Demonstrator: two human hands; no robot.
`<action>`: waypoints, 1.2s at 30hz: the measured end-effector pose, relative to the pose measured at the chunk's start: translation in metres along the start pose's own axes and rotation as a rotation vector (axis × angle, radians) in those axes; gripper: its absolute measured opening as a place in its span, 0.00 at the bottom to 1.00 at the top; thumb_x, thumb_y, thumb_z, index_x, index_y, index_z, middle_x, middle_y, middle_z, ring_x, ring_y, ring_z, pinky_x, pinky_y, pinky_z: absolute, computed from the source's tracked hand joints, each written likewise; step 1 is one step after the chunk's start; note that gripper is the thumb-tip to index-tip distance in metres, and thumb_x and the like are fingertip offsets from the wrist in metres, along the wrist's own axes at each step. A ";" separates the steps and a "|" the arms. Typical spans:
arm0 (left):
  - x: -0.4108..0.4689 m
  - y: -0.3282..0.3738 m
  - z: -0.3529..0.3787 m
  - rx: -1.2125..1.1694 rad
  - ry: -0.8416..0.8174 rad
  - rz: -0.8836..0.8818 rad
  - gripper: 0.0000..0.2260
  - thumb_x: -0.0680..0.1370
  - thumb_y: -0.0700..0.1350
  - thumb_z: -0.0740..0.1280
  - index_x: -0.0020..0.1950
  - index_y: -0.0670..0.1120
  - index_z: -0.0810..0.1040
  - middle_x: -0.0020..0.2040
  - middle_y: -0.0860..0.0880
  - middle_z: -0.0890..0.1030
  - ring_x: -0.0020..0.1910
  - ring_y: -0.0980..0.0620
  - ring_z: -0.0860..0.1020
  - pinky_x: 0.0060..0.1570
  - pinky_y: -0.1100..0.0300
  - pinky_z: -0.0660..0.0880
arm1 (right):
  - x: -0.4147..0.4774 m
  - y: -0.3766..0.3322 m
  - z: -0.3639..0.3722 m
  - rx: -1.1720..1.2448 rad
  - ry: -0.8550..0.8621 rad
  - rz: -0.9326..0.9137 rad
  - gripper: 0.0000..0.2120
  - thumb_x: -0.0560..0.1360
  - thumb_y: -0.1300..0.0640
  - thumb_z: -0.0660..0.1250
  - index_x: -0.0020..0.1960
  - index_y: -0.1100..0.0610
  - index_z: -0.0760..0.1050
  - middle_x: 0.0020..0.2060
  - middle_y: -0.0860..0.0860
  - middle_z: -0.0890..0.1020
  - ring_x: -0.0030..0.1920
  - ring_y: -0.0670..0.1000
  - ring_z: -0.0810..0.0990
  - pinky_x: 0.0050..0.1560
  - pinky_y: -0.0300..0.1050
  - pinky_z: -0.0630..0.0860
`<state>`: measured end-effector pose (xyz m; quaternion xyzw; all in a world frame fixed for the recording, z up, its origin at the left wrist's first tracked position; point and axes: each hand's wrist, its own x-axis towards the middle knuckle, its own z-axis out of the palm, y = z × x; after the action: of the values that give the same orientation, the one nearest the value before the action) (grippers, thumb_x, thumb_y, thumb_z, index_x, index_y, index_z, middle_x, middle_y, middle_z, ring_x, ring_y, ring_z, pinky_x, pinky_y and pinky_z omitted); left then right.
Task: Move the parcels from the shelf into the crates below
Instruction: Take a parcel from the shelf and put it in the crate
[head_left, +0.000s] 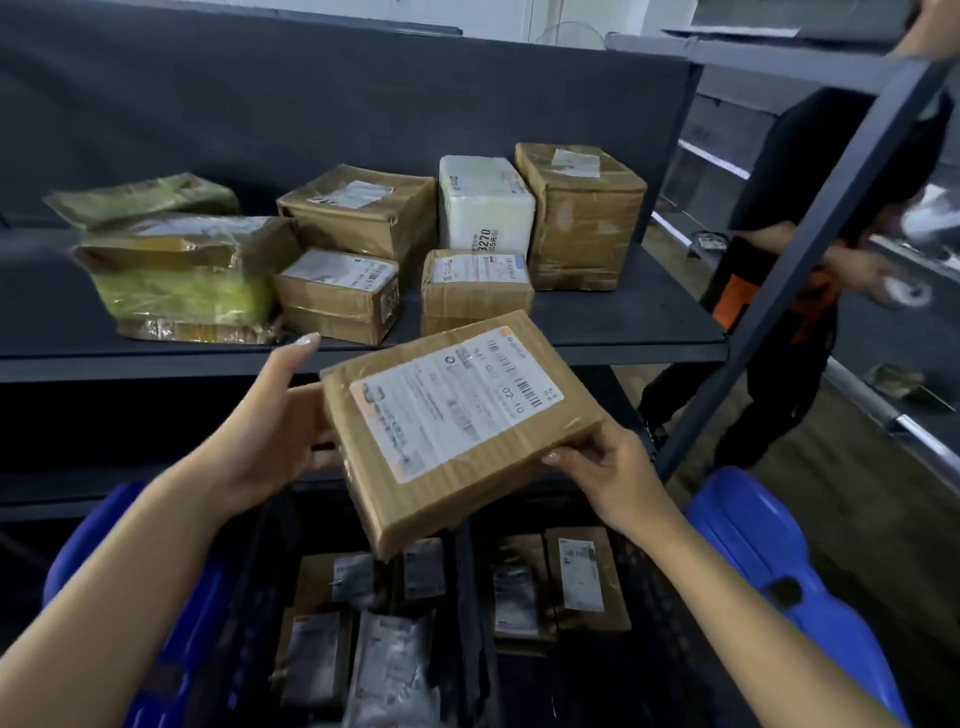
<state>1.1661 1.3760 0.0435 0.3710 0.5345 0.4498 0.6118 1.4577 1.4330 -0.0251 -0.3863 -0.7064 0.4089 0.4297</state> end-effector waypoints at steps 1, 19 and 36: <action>0.000 0.002 -0.003 0.056 -0.048 -0.037 0.27 0.74 0.66 0.54 0.48 0.50 0.86 0.52 0.43 0.85 0.50 0.45 0.82 0.48 0.52 0.74 | 0.001 -0.002 -0.001 -0.012 -0.040 0.004 0.18 0.69 0.52 0.72 0.57 0.44 0.74 0.51 0.33 0.82 0.55 0.36 0.79 0.53 0.27 0.73; 0.005 -0.053 0.019 -0.074 0.075 0.258 0.15 0.73 0.56 0.67 0.54 0.51 0.84 0.55 0.47 0.84 0.52 0.51 0.83 0.42 0.65 0.79 | -0.001 -0.031 0.029 -0.011 -0.071 0.213 0.40 0.67 0.24 0.58 0.73 0.44 0.67 0.60 0.30 0.75 0.58 0.23 0.69 0.50 0.16 0.64; 0.001 -0.081 0.033 0.077 0.256 0.328 0.20 0.67 0.60 0.71 0.55 0.54 0.79 0.50 0.55 0.85 0.48 0.54 0.84 0.45 0.58 0.81 | -0.030 -0.016 0.076 0.006 -0.090 0.207 0.34 0.75 0.50 0.69 0.77 0.46 0.58 0.56 0.27 0.77 0.60 0.32 0.75 0.56 0.27 0.71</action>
<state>1.2110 1.3513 -0.0278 0.4160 0.5572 0.5660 0.4428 1.3945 1.3813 -0.0422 -0.4371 -0.6802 0.4699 0.3541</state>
